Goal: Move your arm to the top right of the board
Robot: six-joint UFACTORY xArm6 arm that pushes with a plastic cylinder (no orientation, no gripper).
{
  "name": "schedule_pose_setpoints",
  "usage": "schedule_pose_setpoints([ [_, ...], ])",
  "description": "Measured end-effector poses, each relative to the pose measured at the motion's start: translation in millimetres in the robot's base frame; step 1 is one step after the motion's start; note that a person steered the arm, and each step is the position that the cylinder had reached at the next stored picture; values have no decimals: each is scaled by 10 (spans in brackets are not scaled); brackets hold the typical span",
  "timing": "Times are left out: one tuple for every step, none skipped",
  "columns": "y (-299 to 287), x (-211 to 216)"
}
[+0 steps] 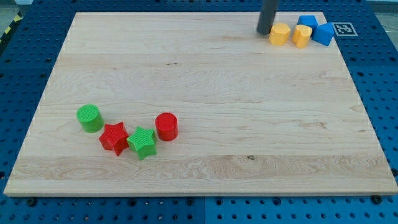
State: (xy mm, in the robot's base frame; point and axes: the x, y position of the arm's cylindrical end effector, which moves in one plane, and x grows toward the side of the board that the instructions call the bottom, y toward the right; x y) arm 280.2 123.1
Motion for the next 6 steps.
schedule_pose_setpoints([
  [-129, 111],
  [-129, -121],
  [-8, -518],
  [431, -888],
  [853, -881],
  [1672, -841],
])
